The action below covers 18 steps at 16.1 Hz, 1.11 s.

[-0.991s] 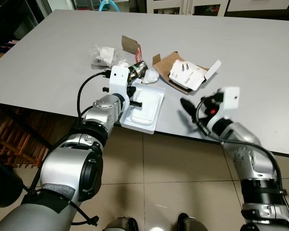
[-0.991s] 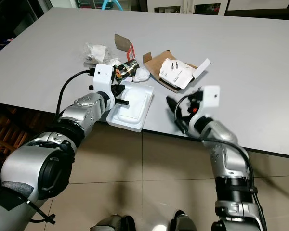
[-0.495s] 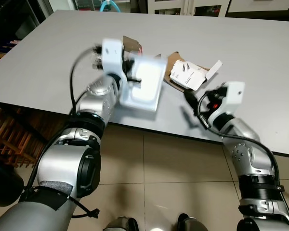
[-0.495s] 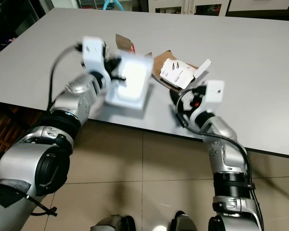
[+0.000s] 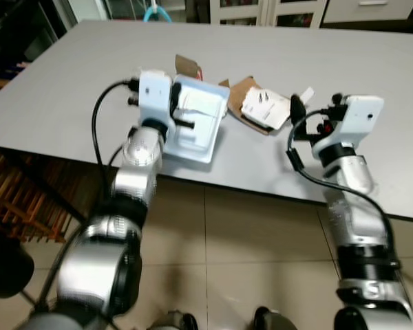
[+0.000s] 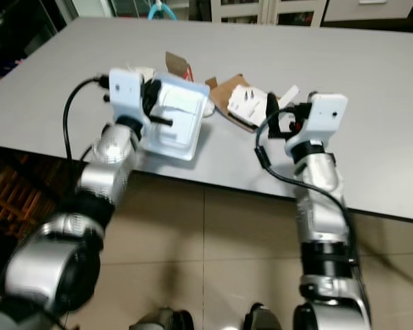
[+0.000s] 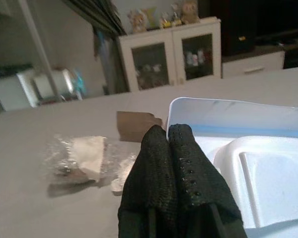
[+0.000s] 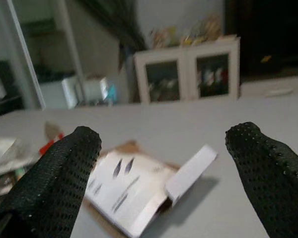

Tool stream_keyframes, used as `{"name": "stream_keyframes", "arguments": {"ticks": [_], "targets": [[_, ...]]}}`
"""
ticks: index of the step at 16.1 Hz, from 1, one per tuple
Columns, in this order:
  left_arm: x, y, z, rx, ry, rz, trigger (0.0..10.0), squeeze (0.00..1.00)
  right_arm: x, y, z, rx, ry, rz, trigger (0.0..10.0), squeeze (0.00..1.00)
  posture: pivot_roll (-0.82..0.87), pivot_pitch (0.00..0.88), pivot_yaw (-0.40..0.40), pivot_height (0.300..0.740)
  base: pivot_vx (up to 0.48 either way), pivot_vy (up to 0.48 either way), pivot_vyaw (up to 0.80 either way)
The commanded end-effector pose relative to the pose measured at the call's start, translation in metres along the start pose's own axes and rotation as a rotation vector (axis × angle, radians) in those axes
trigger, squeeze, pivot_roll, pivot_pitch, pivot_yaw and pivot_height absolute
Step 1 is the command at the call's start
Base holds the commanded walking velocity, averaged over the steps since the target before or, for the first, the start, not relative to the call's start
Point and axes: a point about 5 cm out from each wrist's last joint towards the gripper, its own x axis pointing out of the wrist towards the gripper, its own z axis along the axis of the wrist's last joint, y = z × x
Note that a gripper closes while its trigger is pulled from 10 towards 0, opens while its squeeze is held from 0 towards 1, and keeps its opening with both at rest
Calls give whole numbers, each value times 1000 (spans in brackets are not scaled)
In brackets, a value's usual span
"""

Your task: Picking trash to rubbish bin

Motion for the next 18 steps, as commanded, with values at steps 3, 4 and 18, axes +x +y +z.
{"name": "stream_keyframes", "arguments": {"ticks": [3, 4, 18], "targets": [[-7, 3, 6, 61, -92, 33, 10000, 0, -1, 0, -2, -26, -38, -49, 10000, 0, -60, 65, 98, 740, 0, 0, 0], [-12, 6, 6, 53, -123, 69, 10000, 0, -1, -2, -7, -31, -37, -89, 10000, 0, -60, 63, 95, 740, 0, 0, 0], [-43, 13, -26, 132, -90, 185, 10000, 0, -9, -5, -26, -76, -22, -149, 10000, 0, -25, 115, 67, 740, 0, 0, 0]]}}
